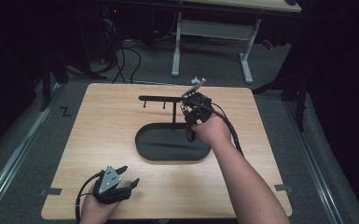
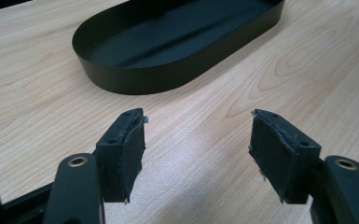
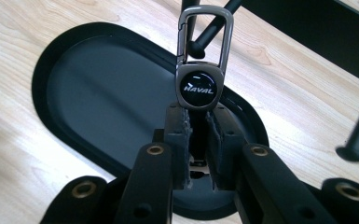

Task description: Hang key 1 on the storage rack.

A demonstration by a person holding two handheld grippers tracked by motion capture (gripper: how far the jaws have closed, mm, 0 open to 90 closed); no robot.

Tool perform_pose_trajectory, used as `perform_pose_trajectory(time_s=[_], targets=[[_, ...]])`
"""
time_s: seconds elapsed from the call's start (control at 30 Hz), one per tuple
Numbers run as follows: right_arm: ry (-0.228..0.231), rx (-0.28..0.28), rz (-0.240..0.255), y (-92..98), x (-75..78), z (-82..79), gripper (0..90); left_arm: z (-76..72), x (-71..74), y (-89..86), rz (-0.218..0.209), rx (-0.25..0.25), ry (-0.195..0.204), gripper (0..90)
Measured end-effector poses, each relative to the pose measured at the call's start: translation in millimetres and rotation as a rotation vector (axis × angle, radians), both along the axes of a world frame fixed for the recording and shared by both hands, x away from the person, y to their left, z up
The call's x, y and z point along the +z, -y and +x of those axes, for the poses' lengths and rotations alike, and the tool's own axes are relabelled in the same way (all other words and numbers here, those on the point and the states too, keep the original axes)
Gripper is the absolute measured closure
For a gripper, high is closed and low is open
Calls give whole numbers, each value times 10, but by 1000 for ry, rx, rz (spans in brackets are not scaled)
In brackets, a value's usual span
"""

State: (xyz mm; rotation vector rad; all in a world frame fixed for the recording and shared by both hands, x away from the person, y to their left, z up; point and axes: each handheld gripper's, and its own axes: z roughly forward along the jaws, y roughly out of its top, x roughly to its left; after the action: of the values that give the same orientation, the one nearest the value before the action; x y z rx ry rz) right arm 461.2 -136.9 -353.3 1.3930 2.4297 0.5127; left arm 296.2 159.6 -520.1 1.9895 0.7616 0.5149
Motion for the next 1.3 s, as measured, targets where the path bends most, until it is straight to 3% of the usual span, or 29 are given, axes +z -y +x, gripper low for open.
perform_pose_trajectory(time_s=[0.3,0.9,1.3], targets=[[14,-39,21,-20,-71,99,798,12,-1,31,3,-15,-9,358],[15,-51,46,-31,-147,141,773,3,2,37,0,-19,-4,358],[16,-42,60,65,-85,-95,711,16,-3,56,10,-27,-11,357]])
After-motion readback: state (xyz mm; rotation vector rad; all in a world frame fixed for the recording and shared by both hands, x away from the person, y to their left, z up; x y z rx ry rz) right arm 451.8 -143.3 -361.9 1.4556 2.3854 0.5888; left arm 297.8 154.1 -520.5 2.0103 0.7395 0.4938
